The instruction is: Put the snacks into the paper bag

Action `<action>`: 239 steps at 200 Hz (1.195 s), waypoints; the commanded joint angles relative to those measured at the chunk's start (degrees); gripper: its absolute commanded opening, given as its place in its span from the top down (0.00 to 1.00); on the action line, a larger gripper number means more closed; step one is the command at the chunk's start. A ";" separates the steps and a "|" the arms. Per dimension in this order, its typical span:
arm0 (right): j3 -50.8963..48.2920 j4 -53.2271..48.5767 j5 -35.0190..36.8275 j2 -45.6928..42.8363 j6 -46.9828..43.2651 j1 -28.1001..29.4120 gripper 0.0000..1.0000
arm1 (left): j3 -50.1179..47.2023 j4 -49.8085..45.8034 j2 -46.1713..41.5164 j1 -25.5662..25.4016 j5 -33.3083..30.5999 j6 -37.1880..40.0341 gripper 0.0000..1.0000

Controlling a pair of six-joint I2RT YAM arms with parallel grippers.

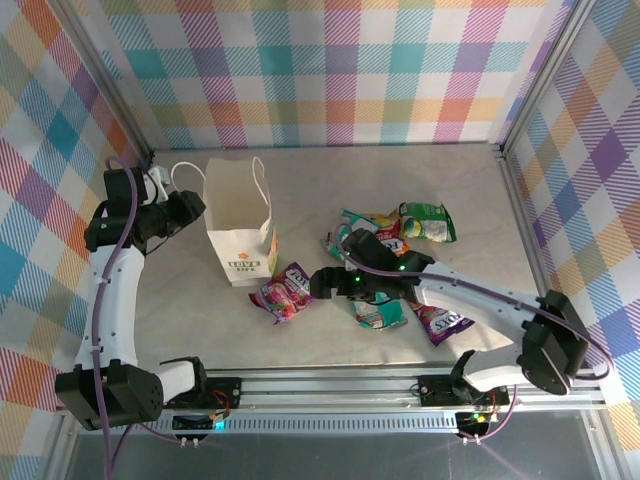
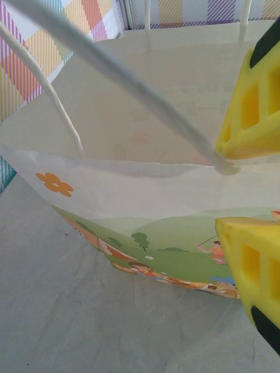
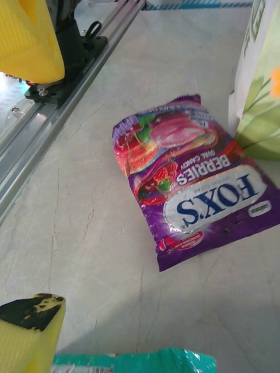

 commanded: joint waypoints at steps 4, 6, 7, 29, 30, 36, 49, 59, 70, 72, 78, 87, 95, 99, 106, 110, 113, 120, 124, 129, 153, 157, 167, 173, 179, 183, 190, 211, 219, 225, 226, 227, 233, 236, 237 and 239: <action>-1.39 5.54 -3.48 3.55 5.66 -0.41 0.06 | 2.12 -1.40 -0.60 0.95 0.77 1.31 0.68; -1.33 5.62 -3.60 3.93 5.89 -0.40 0.06 | 2.25 -1.50 -0.61 0.95 0.74 1.38 0.68; -1.27 5.58 -3.68 4.11 5.94 -0.40 0.06 | 2.26 -1.53 -0.63 0.98 0.73 1.40 0.68; 0.50 5.50 -5.45 7.68 5.64 -0.35 0.06 | 2.81 -2.09 -0.85 0.95 0.37 1.70 0.68; 0.57 5.53 -5.53 7.79 5.55 -0.37 0.06 | 2.80 -2.09 -0.83 0.93 0.38 1.69 0.68; 1.01 5.72 -6.01 8.63 5.43 -0.46 0.06 | 2.79 -1.96 -0.97 0.95 0.45 1.60 0.68; 2.34 5.74 -7.14 10.90 5.02 -0.64 0.05 | 2.75 -1.92 -1.06 1.00 0.64 1.52 0.68; 3.53 5.43 -8.31 13.01 4.93 -0.81 0.05 | 2.63 -1.91 -1.08 0.96 0.72 1.43 0.68; 4.76 5.52 -10.27 15.36 5.02 -1.00 0.05 | 2.75 -2.00 -0.93 1.00 0.88 1.46 0.68; 4.94 5.54 -10.49 15.83 5.00 -1.01 0.05 | 2.72 -2.06 -0.93 0.98 0.90 1.48 0.68; 5.43 5.68 -11.55 17.01 5.17 -1.01 0.05 | 2.85 -2.16 -0.98 1.00 0.97 1.44 0.68; 5.94 6.38 -12.62 18.39 5.45 -1.10 0.05 | 2.89 -2.32 -1.00 0.93 0.99 1.56 0.68; 6.15 7.35 -13.49 19.29 5.77 -1.17 0.05 | 2.94 -2.39 -1.10 1.00 0.90 1.60 0.68; 6.31 7.81 -13.87 19.73 5.92 -1.18 0.05 | 2.89 -2.44 -1.24 1.00 0.83 1.64 0.68; 6.62 8.36 -14.41 20.46 6.14 -1.27 0.05 | 2.93 -2.49 -1.20 0.98 0.81 1.80 0.68; 6.92 8.47 -14.63 20.93 6.20 -1.32 0.05 | 2.99 -2.48 -1.25 0.96 0.74 1.85 0.68; 7.14 8.53 -14.74 21.26 6.25 -1.36 0.05 | 3.02 -2.52 -1.12 0.96 0.73 1.86 0.68; 7.55 8.65 -14.92 21.96 6.32 -1.36 0.05 | 3.09 -2.61 -1.08 1.00 0.74 2.04 0.68; 7.77 8.76 -15.05 22.37 6.47 -1.36 0.05 | 3.21 -2.70 -1.06 0.98 0.73 2.21 0.68; 7.98 8.97 -15.19 22.89 6.59 -1.45 0.05 | 3.39 -2.91 -1.02 1.00 0.58 2.34 0.68; 8.71 9.78 -14.99 24.36 7.05 -1.60 0.06 | 3.64 -2.97 -0.96 0.99 0.03 2.77 0.68; 8.72 10.04 -14.73 24.48 7.24 -1.67 0.06 | 3.62 -3.00 -0.98 0.98 0.07 2.76 0.68; 8.85 10.60 -14.34 24.80 7.65 -1.80 0.06 | 3.64 -3.10 -0.90 0.97 0.11 2.83 0.68; 8.89 10.82 -14.15 25.09 8.04 -1.89 0.05 | 3.60 -3.19 -0.75 0.99 0.07 2.84 0.68; 9.05 10.92 -14.05 25.48 8.35 -1.95 0.05 | 3.53 -3.19 -0.73 1.00 0.03 2.90 0.68; 9.21 10.85 -14.05 25.77 8.55 -1.97 0.06 | 3.53 -3.22 -0.79 1.00 0.03 2.84 0.68; 9.39 11.00 -14.03 26.35 8.94 -2.04 0.06 | 3.46 -3.20 -0.83 0.99 -0.06 2.84 0.68; 9.69 10.85 -13.69 27.41 10.56 -2.57 0.06 | 3.50 -3.30 -0.90 0.94 -0.15 2.91 0.67; 9.50 11.13 -12.99 27.56 11.55 -2.75 0.06 | 3.60 -3.32 -0.86 0.99 -0.17 2.86 0.67; 9.38 11.17 -12.67 27.75 12.22 -2.77 0.06 | 3.63 -3.32 -0.85 0.94 -0.15 2.83 0.67; 9.36 11.26 -12.61 27.75 12.32 -2.77 0.06 | 3.65 -3.32 -0.83 0.93 -0.15 2.83 0.67; 9.34 11.26 -12.58 27.80 12.36 -2.77 0.06 | 3.70 -3.32 -0.87 0.97 -0.15 2.83 0.67; 9.43 11.77 -12.72 28.14 12.93 -2.77 0.06 | 3.71 -3.32 -0.86 1.00 -0.21 2.90 0.67; 9.42 12.01 -12.81 28.27 13.15 -2.75 0.06 | 3.80 -3.21 -0.85 0.98 -0.24 2.84 0.67; 9.42 12.03 -12.86 28.32 13.31 -2.76 0.06 | 3.78 -3.22 -0.83 0.95 -0.24 2.84 0.67; 9.44 12.12 -12.89 28.47 13.58 -2.76 0.06 | 3.76 -3.23 -0.89 0.99 -0.24 2.81 0.67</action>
